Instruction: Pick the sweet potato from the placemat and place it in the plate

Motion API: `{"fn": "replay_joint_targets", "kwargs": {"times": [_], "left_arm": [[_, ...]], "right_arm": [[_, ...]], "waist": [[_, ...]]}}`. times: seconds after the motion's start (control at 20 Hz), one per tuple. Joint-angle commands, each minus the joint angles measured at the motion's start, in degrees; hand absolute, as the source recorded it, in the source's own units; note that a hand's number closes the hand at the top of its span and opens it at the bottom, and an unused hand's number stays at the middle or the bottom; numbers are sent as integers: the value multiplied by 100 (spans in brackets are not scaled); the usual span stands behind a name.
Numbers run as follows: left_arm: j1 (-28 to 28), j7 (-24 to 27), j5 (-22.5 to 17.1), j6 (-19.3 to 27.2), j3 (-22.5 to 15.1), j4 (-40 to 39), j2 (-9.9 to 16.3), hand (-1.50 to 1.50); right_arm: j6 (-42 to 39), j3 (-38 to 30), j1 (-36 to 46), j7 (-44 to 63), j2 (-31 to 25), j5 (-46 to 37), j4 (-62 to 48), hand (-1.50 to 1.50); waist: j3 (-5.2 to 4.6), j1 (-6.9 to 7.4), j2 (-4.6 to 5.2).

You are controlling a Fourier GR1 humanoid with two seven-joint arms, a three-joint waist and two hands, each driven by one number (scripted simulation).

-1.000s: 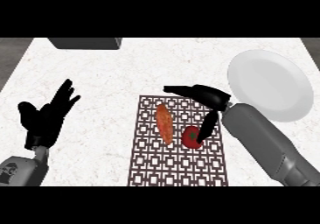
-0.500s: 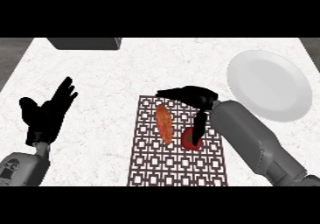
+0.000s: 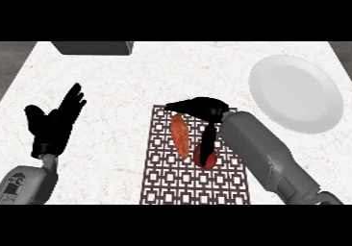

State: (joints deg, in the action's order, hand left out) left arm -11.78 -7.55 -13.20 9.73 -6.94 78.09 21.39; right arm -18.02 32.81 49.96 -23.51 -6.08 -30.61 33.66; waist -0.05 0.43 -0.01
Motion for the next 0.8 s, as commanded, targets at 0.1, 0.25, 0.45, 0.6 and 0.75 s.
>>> {"fn": "replay_joint_targets", "kwargs": {"times": [0.1,0.25,0.45,0.6,0.75], "left_arm": [[315,297,195,-90,-20,44,-254,0],[84,234,138,-329,260,-149,-127,0],[4,187,298,-238,204,-279,-309,0],[8,127,336,-140,285,-90,-341,0],[-146,-104,533,-47,228,-205,-442,0]], "right_arm": [[402,-238,383,-210,415,-480,-1035,-150],[302,-197,403,143,596,-555,-738,-150],[203,46,438,12,601,-706,-938,-150],[88,370,-34,-383,604,-1072,-620,150],[30,172,239,-590,604,-992,-567,150]], "waist": [[7,85,36],[5,44,20],[5,91,37],[5,13,8],[6,24,17]]}}
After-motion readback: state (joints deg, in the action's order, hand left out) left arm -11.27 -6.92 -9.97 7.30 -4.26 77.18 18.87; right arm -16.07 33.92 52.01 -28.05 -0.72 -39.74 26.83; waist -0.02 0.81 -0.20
